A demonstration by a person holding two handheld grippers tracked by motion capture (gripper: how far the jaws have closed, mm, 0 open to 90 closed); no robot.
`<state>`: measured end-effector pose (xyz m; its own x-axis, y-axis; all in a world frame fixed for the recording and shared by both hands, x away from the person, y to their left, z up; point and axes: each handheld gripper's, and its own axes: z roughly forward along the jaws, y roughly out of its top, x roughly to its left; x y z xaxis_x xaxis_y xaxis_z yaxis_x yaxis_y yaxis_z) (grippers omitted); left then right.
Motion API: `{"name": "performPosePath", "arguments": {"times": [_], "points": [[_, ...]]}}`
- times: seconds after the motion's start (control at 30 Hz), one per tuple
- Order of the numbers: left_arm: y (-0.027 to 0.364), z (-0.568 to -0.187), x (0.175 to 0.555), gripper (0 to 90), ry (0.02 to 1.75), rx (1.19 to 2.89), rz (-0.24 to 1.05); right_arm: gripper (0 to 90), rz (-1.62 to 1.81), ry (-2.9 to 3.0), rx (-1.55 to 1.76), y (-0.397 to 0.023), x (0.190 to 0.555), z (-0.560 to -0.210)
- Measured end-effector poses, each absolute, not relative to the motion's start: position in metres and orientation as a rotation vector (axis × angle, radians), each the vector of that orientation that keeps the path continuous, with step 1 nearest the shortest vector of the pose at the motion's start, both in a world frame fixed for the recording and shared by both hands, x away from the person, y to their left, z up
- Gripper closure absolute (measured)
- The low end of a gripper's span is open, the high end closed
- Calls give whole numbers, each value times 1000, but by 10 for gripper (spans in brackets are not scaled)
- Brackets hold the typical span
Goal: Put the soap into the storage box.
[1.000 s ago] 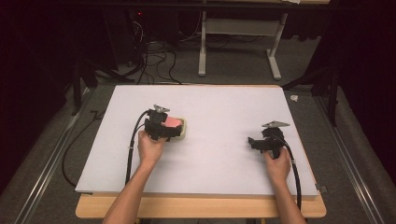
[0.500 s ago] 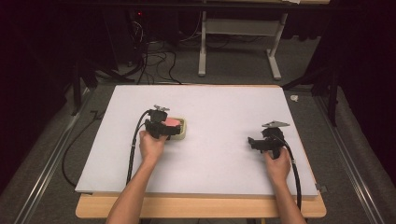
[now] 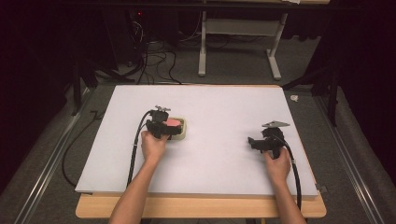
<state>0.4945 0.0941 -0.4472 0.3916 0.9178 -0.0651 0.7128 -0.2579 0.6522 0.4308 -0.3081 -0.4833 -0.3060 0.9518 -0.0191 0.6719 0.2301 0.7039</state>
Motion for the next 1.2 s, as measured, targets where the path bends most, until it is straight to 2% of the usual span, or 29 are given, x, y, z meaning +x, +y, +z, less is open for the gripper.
{"name": "performPosePath", "arguments": {"times": [0.47, 0.6, 0.93, 1.2], "points": [[94, -451, 499, 137, 1426, 2031, 436, 149, 832, 2061, 1487, -308, 431, -483], [90, -452, 498, 137, 1404, 2041, 482, 149, 832, 2060, 1490, -308, 431, -483], [90, -453, 500, 134, 1440, 2030, 484, 149, 832, 2061, 1488, -308, 431, -483], [89, -454, 500, 90, 1429, 2036, 469, 149, 831, 2060, 1489, -308, 431, -483]]}}
